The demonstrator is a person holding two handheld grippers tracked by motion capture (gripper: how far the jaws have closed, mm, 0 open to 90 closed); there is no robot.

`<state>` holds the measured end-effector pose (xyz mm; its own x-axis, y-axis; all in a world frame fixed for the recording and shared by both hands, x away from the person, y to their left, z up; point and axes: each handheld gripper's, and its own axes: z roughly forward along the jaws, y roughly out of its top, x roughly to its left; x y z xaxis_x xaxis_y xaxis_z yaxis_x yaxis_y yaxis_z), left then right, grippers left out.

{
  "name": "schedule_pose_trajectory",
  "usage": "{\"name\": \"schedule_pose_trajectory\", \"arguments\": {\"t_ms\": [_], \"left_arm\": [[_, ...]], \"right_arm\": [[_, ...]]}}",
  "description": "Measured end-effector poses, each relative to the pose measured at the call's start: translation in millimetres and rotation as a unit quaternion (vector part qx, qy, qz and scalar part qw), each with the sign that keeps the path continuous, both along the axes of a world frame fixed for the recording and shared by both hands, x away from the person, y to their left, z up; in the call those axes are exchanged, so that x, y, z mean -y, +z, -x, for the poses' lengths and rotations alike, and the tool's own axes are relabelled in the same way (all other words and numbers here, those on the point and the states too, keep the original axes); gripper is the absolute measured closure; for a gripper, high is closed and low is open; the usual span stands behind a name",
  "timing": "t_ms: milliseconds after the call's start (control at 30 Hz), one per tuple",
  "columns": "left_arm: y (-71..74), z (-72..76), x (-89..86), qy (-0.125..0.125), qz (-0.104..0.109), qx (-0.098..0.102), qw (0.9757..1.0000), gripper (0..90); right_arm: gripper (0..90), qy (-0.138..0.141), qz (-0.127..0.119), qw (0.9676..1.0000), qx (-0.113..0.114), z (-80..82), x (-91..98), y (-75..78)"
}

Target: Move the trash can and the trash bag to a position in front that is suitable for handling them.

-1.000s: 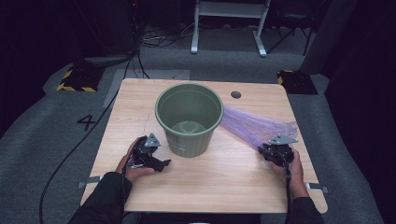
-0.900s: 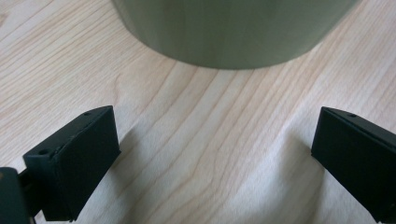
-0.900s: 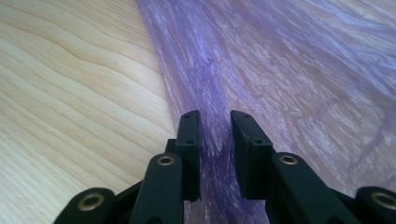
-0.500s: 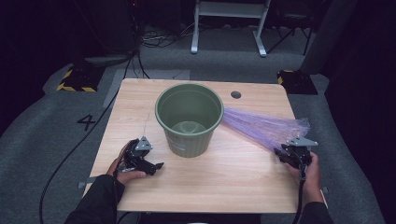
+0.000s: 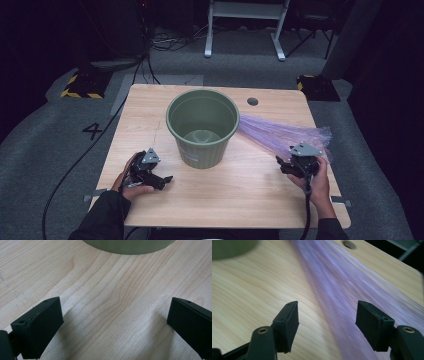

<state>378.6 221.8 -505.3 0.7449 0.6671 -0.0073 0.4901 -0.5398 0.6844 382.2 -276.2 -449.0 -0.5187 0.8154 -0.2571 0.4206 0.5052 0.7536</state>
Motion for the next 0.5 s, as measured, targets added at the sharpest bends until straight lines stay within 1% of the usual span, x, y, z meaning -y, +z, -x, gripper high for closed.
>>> {"name": "schedule_pose_trajectory", "arguments": {"t_ms": [33, 100, 133, 200, 233, 300, 333, 367, 400, 433, 467, 500], "left_arm": [[0.1, -0.2, -0.2, -0.001, -0.001, 0.001, 1.0, 0.0], [0.0, -0.8, -0.5, -0.003, 0.0, 0.001, 1.0, 0.0], [-0.2, -1.2, -0.4, -0.003, 0.002, -0.001, 1.0, 0.0], [-0.3, -2.9, -0.3, -0.006, 0.002, 0.0, 1.0, 0.0], [0.0, -3.4, -0.1, -0.005, 0.001, -0.002, 1.0, 0.0], [0.0, -5.2, 0.5, -0.005, 0.0, -0.001, 1.0, 0.0], [0.2, -6.4, 0.8, -0.005, -0.002, 0.001, 1.0, 0.0], [-0.1, -6.6, 1.4, -0.003, 0.001, -0.002, 1.0, 0.0], [0.2, -7.0, 1.2, -0.004, -0.001, -0.001, 1.0, 0.0], [0.2, -7.4, 1.2, -0.004, -0.001, 0.0, 1.0, 0.0], [-0.1, -7.7, 1.2, -0.004, 0.001, -0.001, 1.0, 0.0], [-0.1, -8.0, 0.8, -0.004, 0.001, 0.0, 1.0, 0.0]], "right_arm": [[34.6, 0.012, -0.007, 0.9999, -0.004, -1.5, -6.9, 0.1], [33.2, 0.028, -0.014, 0.9995, -0.007, -5.0, -18.7, -1.1], [31.1, 0.035, -0.019, 0.9992, -0.008, -7.1, -25.2, -2.0], [28.8, 0.049, -0.037, 0.998, -0.013, -11.1, -39.0, -3.7], [27.5, 0.067, -0.047, 0.9966, -0.013, -12.9, -50.3, -4.7], [27.2, 0.089, -0.058, 0.9943, -0.013, -14.9, -62.2, -6.0], [27.2, 0.1, -0.066, 0.9926, -0.018, -16.4, -70.5, -6.8], [27.2, 0.118, -0.078, 0.9897, -0.022, -18.9, -80.9, -8.0], [28.2, 0.129, -0.085, 0.9876, -0.027, -20.6, -89.6, -9.1], [31.7, 0.136, -0.085, 0.9866, -0.029, -21.6, -96.4, -9.8], [40.7, 0.153, -0.078, 0.9847, -0.03, -22.3, -107.0, -11.4], [43.1, 0.172, -0.074, 0.9819, -0.033, -22.9, -114.5, -12.8]]}}
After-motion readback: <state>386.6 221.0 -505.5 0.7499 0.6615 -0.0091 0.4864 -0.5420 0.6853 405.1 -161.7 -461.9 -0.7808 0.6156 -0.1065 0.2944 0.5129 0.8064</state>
